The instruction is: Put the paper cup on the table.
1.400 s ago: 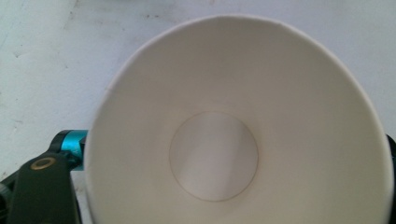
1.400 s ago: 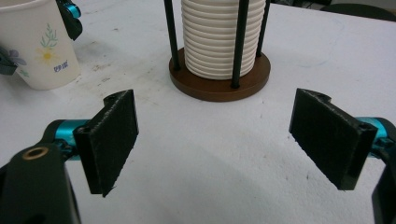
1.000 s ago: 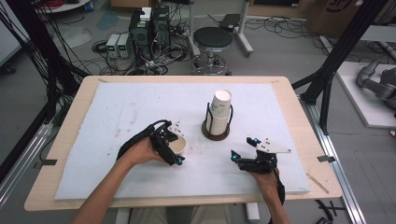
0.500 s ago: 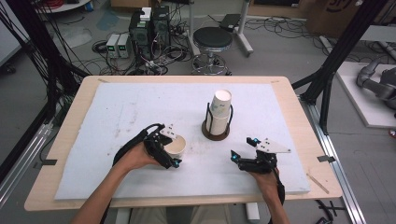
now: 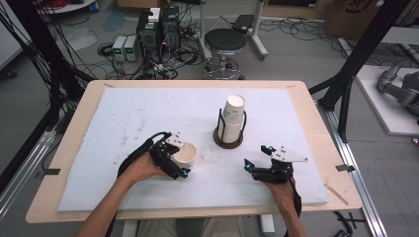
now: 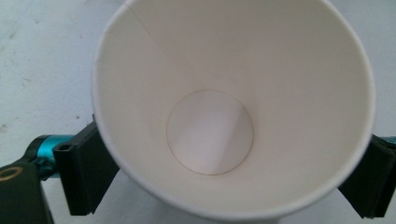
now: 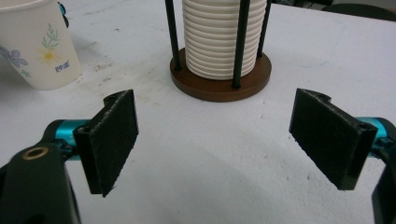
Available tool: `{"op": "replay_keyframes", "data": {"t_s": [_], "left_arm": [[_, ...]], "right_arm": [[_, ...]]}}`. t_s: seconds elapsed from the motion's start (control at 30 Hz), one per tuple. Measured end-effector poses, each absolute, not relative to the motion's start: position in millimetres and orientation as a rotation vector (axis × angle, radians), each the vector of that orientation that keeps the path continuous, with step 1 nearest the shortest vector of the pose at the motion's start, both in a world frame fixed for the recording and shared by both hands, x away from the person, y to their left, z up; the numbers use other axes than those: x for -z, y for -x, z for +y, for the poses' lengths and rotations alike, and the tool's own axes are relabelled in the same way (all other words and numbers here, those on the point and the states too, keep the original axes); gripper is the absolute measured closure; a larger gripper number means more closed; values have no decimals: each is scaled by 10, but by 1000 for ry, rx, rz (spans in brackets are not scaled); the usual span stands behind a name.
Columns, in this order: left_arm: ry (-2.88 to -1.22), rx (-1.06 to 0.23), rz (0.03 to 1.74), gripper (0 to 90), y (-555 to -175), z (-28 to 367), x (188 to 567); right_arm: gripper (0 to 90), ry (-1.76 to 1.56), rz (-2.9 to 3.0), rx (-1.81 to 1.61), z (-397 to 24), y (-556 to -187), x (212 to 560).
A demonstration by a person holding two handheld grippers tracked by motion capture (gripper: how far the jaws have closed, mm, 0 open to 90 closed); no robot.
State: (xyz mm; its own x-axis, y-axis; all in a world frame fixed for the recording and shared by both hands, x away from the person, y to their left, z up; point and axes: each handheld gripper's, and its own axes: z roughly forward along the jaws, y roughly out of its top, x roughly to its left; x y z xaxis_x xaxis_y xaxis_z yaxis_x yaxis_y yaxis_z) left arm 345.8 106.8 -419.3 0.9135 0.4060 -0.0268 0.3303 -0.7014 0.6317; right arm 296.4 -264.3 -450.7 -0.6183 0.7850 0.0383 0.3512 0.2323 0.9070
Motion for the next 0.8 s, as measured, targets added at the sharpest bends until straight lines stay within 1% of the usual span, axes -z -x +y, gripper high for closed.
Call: {"op": "replay_keyframes", "data": {"t_s": [0.27,0.8], "left_arm": [[-2373,-157,550,73,-3407,1186,4183],[-2237,-222,670,73,-3214,1675,4311]], "right_arm": [[158,-1039,2085,-1358,-2645,-2965,4508],[158,-1037,2081,-1355,-2639,-2954,4507]]}}
